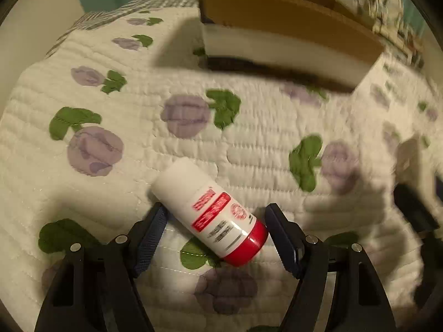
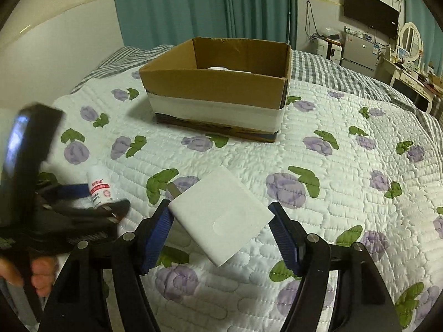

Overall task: Organize rigid objects
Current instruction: 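Grasp the white-and-red tube with the left tool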

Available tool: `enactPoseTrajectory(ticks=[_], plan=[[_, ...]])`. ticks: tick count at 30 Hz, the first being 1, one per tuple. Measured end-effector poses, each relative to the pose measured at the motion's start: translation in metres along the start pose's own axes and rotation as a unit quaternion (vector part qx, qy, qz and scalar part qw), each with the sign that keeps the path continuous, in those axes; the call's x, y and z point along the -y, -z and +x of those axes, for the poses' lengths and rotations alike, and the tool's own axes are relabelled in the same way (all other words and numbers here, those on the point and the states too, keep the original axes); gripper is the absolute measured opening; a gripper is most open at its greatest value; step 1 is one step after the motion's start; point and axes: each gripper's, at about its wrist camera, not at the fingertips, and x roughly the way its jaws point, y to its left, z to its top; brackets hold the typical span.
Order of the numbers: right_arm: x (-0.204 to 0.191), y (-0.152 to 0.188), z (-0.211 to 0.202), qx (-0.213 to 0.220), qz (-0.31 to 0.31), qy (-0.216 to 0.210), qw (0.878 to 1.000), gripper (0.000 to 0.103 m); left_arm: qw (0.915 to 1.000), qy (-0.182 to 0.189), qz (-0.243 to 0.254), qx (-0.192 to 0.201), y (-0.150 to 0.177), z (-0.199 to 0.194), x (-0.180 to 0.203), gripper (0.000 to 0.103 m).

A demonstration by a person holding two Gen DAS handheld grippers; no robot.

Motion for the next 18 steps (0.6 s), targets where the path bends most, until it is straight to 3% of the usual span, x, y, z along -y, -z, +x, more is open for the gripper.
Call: enactPoseTrajectory(ticks=[2,6,11,18], plan=[[0.0,0.0,0.0,0.0,0.001,-0.001,1.0,0.07,0.9999,0.007,0.01,0.011,0.002,-0.003,0.003,0.072],[-0.001,0.0,-0.001,0.003,-0.002,0.001,1.0,0.07,0.999,0.035,0.014,0.024,0.006,-0.015,0.003,0.047],[-0.003,0.001,-0.01,0.009,-0.004,0.007,1.0,0.07,0.9972,0.05,0.027,0.05,0.015,-0.036,0.008,0.04],[-0.007,-0.005,-0.035,0.03,-0.016,0.017,0.999,0.07,0.9929,0.071,0.037,0.088,0.013,-0.071,0.011,0.039]])
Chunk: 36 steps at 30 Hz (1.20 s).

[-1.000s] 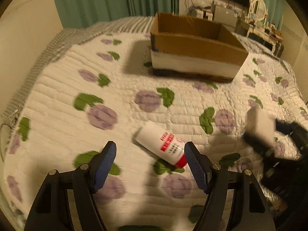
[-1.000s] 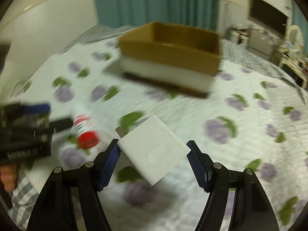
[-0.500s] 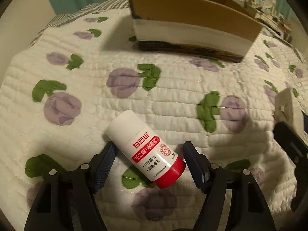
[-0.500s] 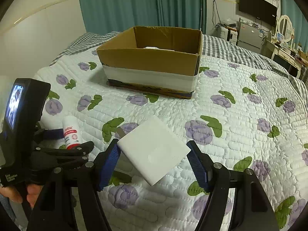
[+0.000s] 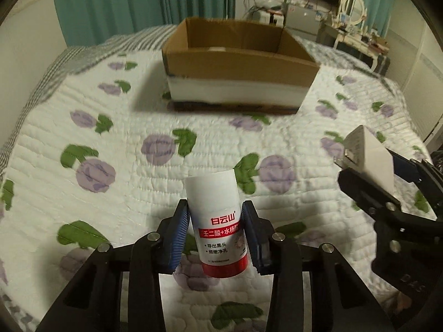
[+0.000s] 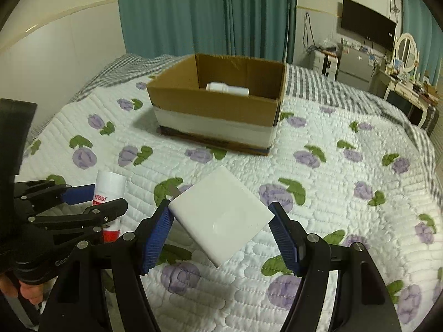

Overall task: Organize rigid objects
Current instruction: 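Grasp the white-and-red tube with the left tool, then lower the power bank and tube into the box and release both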

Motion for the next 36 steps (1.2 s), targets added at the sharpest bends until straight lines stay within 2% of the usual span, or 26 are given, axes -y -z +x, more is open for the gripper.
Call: enactPoseTrajectory(ticks=[10,18,23,29,33,36], plan=[[0.019,-0.033,-0.025,0.037,0.02,0.026,0.999,0.07,0.9979,-0.013,0.002,0.064,-0.03,-0.036,0.003,0.039],[0.03,-0.06,-0.018,0.05,0.019,0.033,0.998,0.07,0.9949,-0.023,-0.001,0.098,-0.06,-0.046,-0.001,0.039],[0.041,-0.106,-0.018,0.082,0.009,0.042,0.996,0.07,0.9908,-0.019,0.004,0.134,-0.101,-0.055,-0.006,0.039],[0.053,-0.171,-0.006,0.118,-0.006,0.044,0.992,0.07,0.9843,-0.017,0.011,0.175,-0.175,-0.054,-0.008,0.039],[0.063,-0.209,0.013,0.133,-0.007,0.041,0.99,0.07,0.9807,-0.011,0.015,0.195,-0.229,-0.036,-0.01,0.039],[0.069,-0.233,0.036,0.136,-0.01,0.045,0.99,0.07,0.9796,-0.014,0.037,0.197,-0.248,-0.008,-0.006,0.039]])
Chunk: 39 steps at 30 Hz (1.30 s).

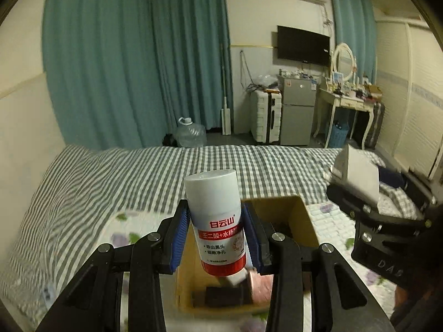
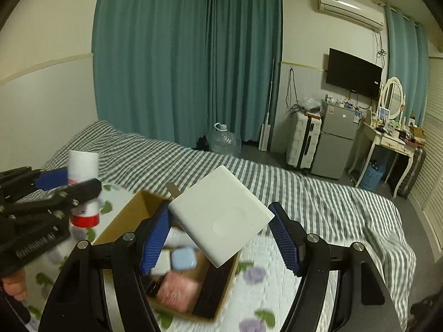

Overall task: Organize rigid objects
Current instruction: 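Lower the power bank and tube into the box and release both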

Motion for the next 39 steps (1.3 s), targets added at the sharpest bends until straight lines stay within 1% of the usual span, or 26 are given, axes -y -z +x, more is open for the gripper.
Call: enactPoseTrajectory(ticks=[2,4,5,6,9,12,14,16,17,18,19,21,25,28,30,33,34,36,38,39], plan=[[0.001,-0.004,0.022,-0.002,0.001,0.0,1.0,0.07,0.9998,-0.001,0.008,-0.017,0.007,0.027,0.002,0.039],[0.002,-0.003,0.041,-0.009,0.002,-0.001,1.0,0.07,0.9991,0.005,0.003,-0.042,0.021,0.054,0.001,0.039],[0.002,0.0,0.051,-0.015,0.001,-0.001,1.0,0.07,0.9981,0.009,-0.003,-0.061,0.032,0.071,0.001,0.039],[0.002,0.003,0.058,-0.019,0.001,-0.001,1.0,0.07,0.9973,0.013,-0.003,-0.072,0.038,0.079,0.003,0.039],[0.005,0.016,0.078,-0.038,0.008,-0.005,0.999,0.07,0.9947,0.032,0.01,-0.097,0.056,0.095,0.011,0.039],[0.007,0.027,0.087,-0.055,0.009,-0.007,0.998,0.07,0.9916,0.048,0.017,-0.119,0.067,0.102,0.015,0.039],[0.007,0.034,0.086,-0.061,0.012,-0.01,0.998,0.07,0.9907,0.046,0.019,-0.127,0.074,0.103,0.019,0.042],[0.007,0.038,0.083,-0.065,0.012,-0.013,0.998,0.07,0.9919,0.023,0.021,-0.123,0.076,0.099,0.02,0.049],[0.006,0.041,0.081,-0.065,0.009,-0.013,0.998,0.07,0.9934,0.01,0.016,-0.113,0.074,0.095,0.018,0.059],[0.008,0.041,0.079,-0.065,0.009,-0.012,0.998,0.07,0.9947,0.006,0.008,-0.102,0.071,0.089,0.015,0.062],[0.007,0.042,0.078,-0.064,0.009,-0.011,0.998,0.07,0.9954,0.006,0.003,-0.095,0.07,0.086,0.012,0.063],[0.006,0.042,0.077,-0.064,0.011,-0.013,0.998,0.07,0.9964,0.003,-0.005,-0.085,0.066,0.077,0.004,0.068],[0.0,0.038,0.082,-0.064,0.007,-0.019,0.998,0.07,0.9972,-0.023,-0.011,-0.07,0.059,0.07,-0.007,0.069],[-0.007,0.041,0.098,-0.078,0.0,-0.024,0.997,0.07,0.9973,-0.033,-0.021,-0.062,0.059,0.069,-0.015,0.07],[-0.012,0.046,0.115,-0.099,0.0,-0.024,0.995,0.07,0.9974,-0.034,-0.023,-0.059,0.058,0.069,-0.019,0.071],[-0.018,0.056,0.132,-0.125,-0.004,-0.024,0.992,0.07,0.9976,-0.044,-0.011,-0.052,0.06,0.066,-0.019,0.072],[-0.022,0.061,0.137,-0.133,-0.01,-0.024,0.991,0.07,0.9979,-0.043,-0.007,-0.049,0.06,0.065,-0.018,0.074],[-0.027,0.065,0.14,-0.14,-0.025,-0.016,0.99,0.07,0.9987,-0.028,-0.009,-0.041,0.06,0.06,-0.017,0.075],[-0.03,0.066,0.14,-0.144,-0.038,-0.01,0.989,0.07,0.9987,-0.032,-0.012,-0.039,0.06,0.058,-0.017,0.075],[-0.029,0.066,0.137,-0.137,-0.038,-0.009,0.99,0.075,0.9987,-0.034,-0.013,-0.036,0.059,0.054,-0.018,0.075]])
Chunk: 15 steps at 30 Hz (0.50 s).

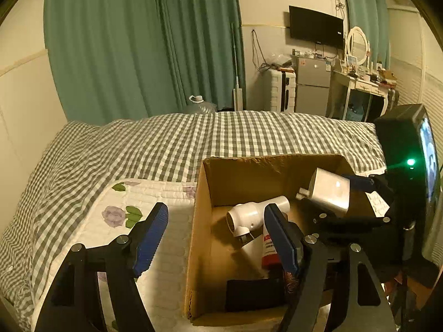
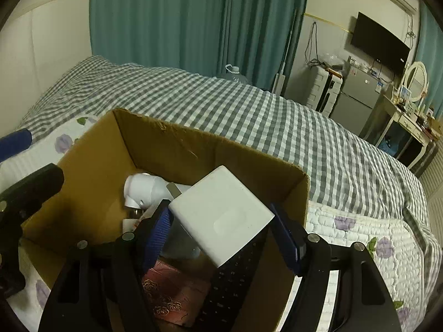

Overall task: Organize rigid objects
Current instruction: 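Lower the power bank and tube into the box and release both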

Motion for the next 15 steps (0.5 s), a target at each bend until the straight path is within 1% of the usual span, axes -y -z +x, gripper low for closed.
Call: enactPoseTrajectory(ticks=[2,4,7,9,13,15], plan=[[0.002,0.0,-0.008,0.014,0.006,0.008,1.0,0.084,1.0,-0.004,-0.004,0.006,-0.001,-0.006,-0.002,0.075],[0.006,0.001,-0.017,0.025,0.015,0.004,1.0,0.084,0.9997,-0.013,-0.014,0.018,-0.003,-0.016,-0.005,0.075],[0.014,0.005,-0.043,0.049,0.023,0.025,0.998,0.089,0.9987,-0.018,-0.025,0.042,-0.005,-0.038,-0.012,0.075],[0.019,0.007,-0.065,0.067,0.032,0.034,0.997,0.092,0.9977,-0.023,-0.027,0.059,-0.007,-0.052,-0.013,0.075],[0.026,0.003,-0.116,0.114,0.042,0.05,0.991,0.099,0.9951,-0.017,-0.032,0.093,-0.012,-0.08,-0.014,0.078],[0.027,0.002,-0.142,0.138,0.043,0.059,0.988,0.103,0.9927,-0.018,-0.026,0.116,-0.013,-0.097,-0.011,0.079]])
